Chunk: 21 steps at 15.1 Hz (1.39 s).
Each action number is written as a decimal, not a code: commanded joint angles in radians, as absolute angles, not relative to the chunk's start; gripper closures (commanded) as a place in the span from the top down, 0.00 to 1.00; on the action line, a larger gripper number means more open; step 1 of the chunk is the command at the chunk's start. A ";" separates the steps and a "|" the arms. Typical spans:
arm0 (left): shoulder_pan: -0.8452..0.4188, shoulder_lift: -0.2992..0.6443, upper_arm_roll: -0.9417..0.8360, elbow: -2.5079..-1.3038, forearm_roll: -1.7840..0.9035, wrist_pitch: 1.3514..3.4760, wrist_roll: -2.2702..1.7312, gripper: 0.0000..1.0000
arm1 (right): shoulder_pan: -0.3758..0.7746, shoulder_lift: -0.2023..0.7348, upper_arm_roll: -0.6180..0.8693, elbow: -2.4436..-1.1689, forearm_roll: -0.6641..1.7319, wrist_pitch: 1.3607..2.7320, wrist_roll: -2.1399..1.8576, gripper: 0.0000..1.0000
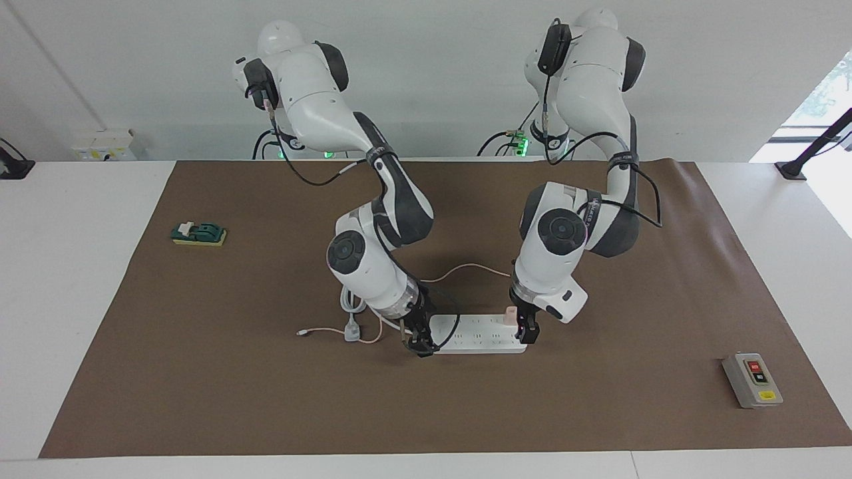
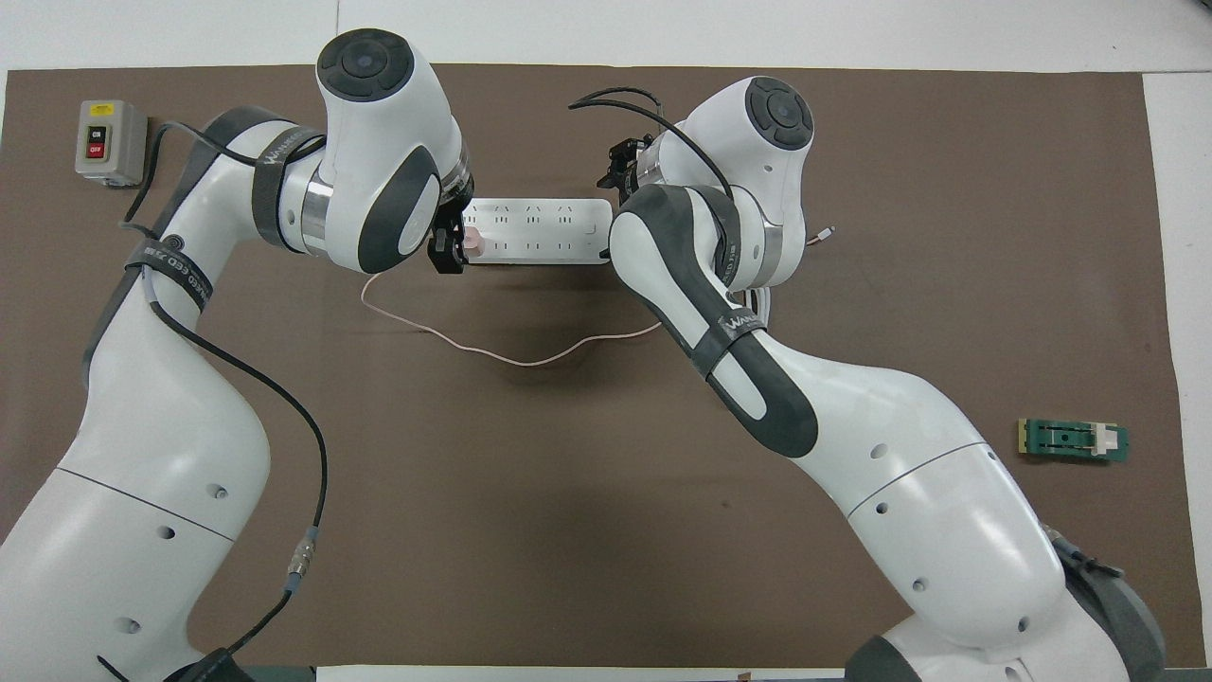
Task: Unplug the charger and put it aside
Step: 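Grasp the pink charger with the left gripper while the right gripper holds the strip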
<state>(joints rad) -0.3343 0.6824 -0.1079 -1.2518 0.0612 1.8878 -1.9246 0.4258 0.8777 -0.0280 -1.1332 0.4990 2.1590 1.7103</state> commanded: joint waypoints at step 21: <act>-0.342 0.581 -0.095 -1.456 0.097 2.039 -1.911 1.00 | 0.472 0.899 -0.029 -1.138 0.489 2.226 1.655 1.00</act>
<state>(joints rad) -0.3343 0.6211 -0.1060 -1.3959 0.0771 2.0180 -1.9187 0.4727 0.9026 -0.0289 -1.1162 0.4947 2.1916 1.6812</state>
